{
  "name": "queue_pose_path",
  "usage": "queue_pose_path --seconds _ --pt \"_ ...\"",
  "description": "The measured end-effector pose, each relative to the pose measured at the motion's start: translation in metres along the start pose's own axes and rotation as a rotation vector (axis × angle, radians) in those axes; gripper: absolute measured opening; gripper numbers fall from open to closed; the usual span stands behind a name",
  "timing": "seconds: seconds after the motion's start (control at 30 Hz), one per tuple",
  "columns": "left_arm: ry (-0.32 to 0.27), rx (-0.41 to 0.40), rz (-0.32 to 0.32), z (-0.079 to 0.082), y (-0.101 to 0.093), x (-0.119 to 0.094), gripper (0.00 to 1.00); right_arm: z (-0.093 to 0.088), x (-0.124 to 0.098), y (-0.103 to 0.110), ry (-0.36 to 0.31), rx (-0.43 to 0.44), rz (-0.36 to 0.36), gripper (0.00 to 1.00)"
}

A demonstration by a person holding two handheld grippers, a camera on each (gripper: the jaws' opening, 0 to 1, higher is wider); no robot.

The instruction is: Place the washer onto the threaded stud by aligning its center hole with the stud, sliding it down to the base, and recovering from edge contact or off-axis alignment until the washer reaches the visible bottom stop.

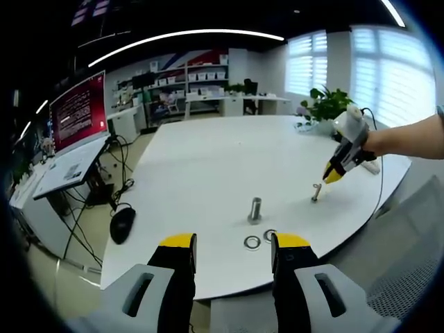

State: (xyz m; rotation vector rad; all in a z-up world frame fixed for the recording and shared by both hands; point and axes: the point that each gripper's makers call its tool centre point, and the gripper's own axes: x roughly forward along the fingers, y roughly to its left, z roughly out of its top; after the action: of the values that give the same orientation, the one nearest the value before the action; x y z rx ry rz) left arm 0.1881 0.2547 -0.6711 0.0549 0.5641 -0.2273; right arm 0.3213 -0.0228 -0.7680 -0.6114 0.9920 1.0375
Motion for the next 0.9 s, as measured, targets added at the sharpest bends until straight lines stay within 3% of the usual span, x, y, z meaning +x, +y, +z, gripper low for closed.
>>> queue_pose_path --seconds 0.3,0.9 --pt "0.000 -0.002 0.001 0.000 0.000 0.000 0.41 0.003 0.011 0.005 0.063 -0.098 -0.006 0.14" --pt "0.000 -0.003 0.002 0.000 0.001 0.000 0.41 -0.010 0.041 0.005 0.152 -0.140 -0.013 0.14"
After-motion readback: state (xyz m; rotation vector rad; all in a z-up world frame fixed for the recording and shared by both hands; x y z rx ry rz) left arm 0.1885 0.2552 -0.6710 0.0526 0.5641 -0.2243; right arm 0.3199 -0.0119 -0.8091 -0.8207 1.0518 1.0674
